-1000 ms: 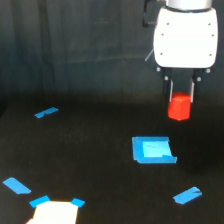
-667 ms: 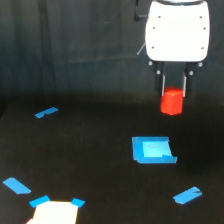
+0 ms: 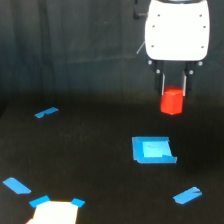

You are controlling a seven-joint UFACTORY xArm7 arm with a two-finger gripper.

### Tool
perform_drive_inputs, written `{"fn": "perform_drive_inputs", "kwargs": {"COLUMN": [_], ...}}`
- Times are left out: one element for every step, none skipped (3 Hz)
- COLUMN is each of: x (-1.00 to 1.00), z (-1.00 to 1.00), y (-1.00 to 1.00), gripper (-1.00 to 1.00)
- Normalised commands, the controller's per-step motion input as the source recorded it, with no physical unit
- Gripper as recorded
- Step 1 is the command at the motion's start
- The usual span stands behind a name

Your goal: Pick up the red object from the table

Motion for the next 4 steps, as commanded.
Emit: {"fn": "perform_drive_inputs", "kwargs": {"x": [1.0,0.19,0.8,1.0], "z": [1.0,1.0,1.0,1.0], "y": [0.08,0.16,0.01,0.11], "gripper": [-1.0,-1.0,-1.0,-0.76]}}
